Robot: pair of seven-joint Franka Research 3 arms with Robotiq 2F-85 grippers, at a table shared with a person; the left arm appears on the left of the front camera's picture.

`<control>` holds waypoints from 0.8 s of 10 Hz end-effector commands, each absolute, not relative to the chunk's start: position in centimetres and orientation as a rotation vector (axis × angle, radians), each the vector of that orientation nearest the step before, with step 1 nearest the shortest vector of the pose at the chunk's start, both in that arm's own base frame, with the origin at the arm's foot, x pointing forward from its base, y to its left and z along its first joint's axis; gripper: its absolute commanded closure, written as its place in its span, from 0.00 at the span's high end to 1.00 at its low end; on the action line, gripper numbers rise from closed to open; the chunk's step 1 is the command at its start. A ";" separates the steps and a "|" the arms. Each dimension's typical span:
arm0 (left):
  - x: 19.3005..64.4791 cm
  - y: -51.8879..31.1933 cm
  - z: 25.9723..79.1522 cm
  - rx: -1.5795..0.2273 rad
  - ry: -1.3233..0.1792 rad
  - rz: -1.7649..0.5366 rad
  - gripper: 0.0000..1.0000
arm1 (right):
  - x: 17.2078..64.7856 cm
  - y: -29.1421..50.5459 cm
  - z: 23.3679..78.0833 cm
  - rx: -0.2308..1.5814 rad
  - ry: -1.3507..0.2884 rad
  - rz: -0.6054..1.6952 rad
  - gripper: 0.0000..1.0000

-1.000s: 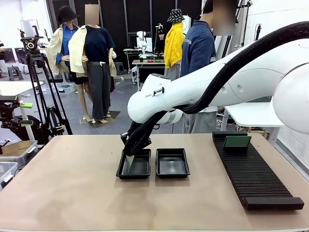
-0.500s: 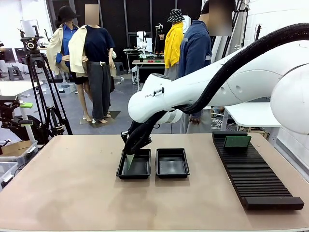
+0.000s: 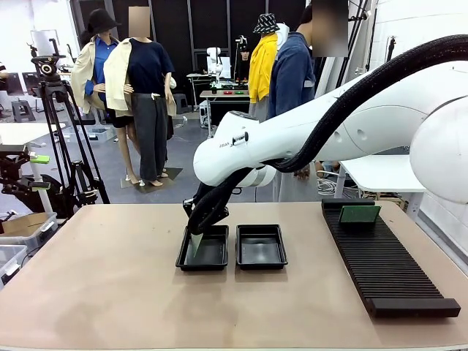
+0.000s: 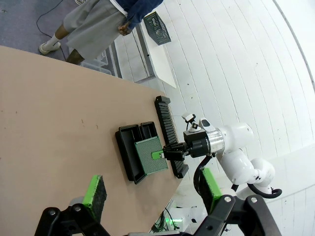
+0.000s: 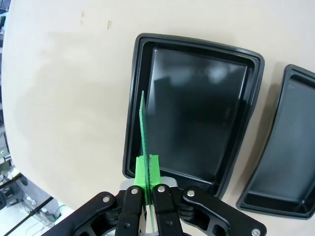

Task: Inspect and transfer BCBs to ESD trays.
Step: Pick up the Blank PCB from the PCB Rack and place it in the left ESD tray.

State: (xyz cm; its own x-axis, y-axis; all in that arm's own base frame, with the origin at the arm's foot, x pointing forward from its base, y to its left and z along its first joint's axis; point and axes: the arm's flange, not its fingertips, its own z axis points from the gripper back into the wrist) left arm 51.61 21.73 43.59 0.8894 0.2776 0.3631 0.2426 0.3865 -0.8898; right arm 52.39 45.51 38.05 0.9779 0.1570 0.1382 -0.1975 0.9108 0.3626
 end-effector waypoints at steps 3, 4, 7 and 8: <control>51.5 21.8 43.8 -1.179 -0.492 0.036 1.00 | 52.2 45.5 38.0 0.381 -0.102 0.184 0.00; 51.5 21.8 43.8 -1.179 -0.492 0.036 1.00 | 52.4 45.5 38.1 0.384 -0.107 0.183 0.00; 51.5 21.8 43.8 -1.179 -0.492 0.036 1.00 | 53.0 45.0 36.7 0.393 -0.113 0.192 0.00; 51.5 21.8 43.8 -1.179 -0.492 0.036 1.00 | 53.2 44.7 36.5 0.413 -0.110 0.189 0.00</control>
State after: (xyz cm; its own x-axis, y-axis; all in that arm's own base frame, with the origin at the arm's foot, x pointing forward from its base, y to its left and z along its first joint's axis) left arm 51.61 21.73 43.59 0.8894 0.2776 0.3631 0.2426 0.3865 -0.8898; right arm 52.96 45.06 36.77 0.9799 0.1530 0.1277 -0.1896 0.9133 0.3606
